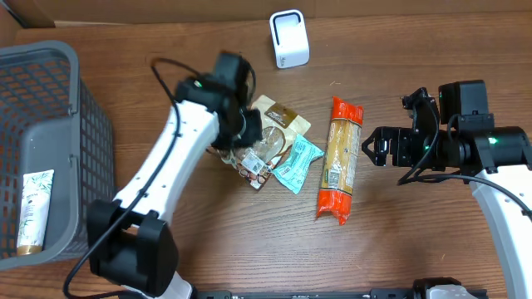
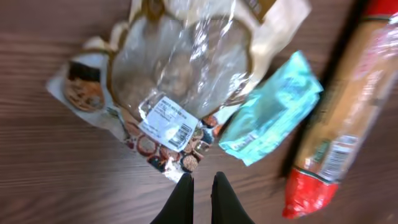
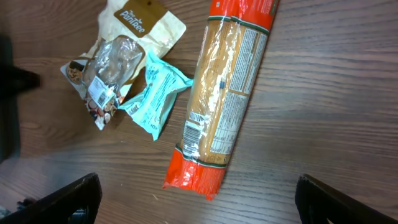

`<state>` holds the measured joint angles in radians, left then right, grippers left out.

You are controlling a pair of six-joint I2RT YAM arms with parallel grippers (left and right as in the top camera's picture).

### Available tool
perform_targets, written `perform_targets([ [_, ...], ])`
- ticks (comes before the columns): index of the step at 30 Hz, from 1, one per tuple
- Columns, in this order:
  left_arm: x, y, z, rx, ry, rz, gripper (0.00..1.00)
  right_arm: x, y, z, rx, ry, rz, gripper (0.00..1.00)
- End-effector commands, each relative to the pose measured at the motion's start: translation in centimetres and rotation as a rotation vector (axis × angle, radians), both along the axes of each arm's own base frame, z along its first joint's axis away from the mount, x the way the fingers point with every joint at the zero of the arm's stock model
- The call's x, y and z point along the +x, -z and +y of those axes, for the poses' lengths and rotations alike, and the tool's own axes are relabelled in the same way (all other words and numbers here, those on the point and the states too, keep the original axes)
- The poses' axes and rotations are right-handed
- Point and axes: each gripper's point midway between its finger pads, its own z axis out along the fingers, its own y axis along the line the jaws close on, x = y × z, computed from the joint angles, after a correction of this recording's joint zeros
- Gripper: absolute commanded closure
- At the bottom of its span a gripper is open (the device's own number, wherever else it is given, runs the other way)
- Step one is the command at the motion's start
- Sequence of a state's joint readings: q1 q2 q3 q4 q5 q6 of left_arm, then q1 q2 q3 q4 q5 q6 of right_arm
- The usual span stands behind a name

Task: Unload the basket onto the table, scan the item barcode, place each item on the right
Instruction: 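Lift the clear snack bag out and set it beside the green packet, then move the left gripper back into the basket and grasp the white Pantene tube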

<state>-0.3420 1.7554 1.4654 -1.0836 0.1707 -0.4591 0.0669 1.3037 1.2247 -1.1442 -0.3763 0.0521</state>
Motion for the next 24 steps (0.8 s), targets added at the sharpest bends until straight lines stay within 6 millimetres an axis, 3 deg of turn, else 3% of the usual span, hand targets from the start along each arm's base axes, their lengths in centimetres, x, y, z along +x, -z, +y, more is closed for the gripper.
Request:
perform_targets([
  [1, -1.6, 2.3, 0.0, 0.017, -0.068, 0.054, 0.96, 0.4, -0.7, 0.0, 0.000, -0.001, -0.023, 0.00],
  [4, -1.5, 2.1, 0.0, 0.016, -0.056, 0.047, 0.92, 0.4, -0.7, 0.0, 0.000, -0.001, -0.025, 0.00],
  [7, -0.6, 0.3, -0.3, 0.001, -0.029, 0.003, 0.87, 0.5, -0.7, 0.0, 0.000, -0.001, -0.027, 0.00],
  [9, 0.2, -1.7, -0.6, -0.005, -0.002, -0.038, 0.85, 0.5, -0.7, 0.0, 0.000, -0.001, -0.026, 0.00],
  [13, 1.9, -8.5, 0.8, 0.053, 0.017, -0.161, 0.77, 0.4, -0.6, 0.0, 0.000, -0.001, -0.021, 0.00],
  [14, 2.1, -12.2, 2.9, 0.110, -0.028, -0.216, 0.56, 0.3, -0.6, 0.0, 0.000, -0.001, -0.018, 0.00],
  [15, 2.1, -13.8, 3.8, 0.120, -0.050, -0.234, 0.44, 0.2, -0.6, 0.0, 0.000, -0.001, -0.016, 0.00],
  [16, 2.0, -15.5, 5.0, 0.125, -0.081, -0.252, 0.38, 0.2, -0.6, 0.0, -0.001, -0.001, -0.014, 0.00],
  [20, 0.5, -20.7, 10.7, 0.142, -0.202, -0.292, 0.37, 0.1, -0.5, 0.0, -0.001, -0.001, -0.009, 0.00],
  [24, -1.1, -24.1, 16.0, 0.154, -0.310, -0.380, 0.37, 0.1, -0.5, 0.0, -0.001, -0.001, -0.010, 0.00],
])
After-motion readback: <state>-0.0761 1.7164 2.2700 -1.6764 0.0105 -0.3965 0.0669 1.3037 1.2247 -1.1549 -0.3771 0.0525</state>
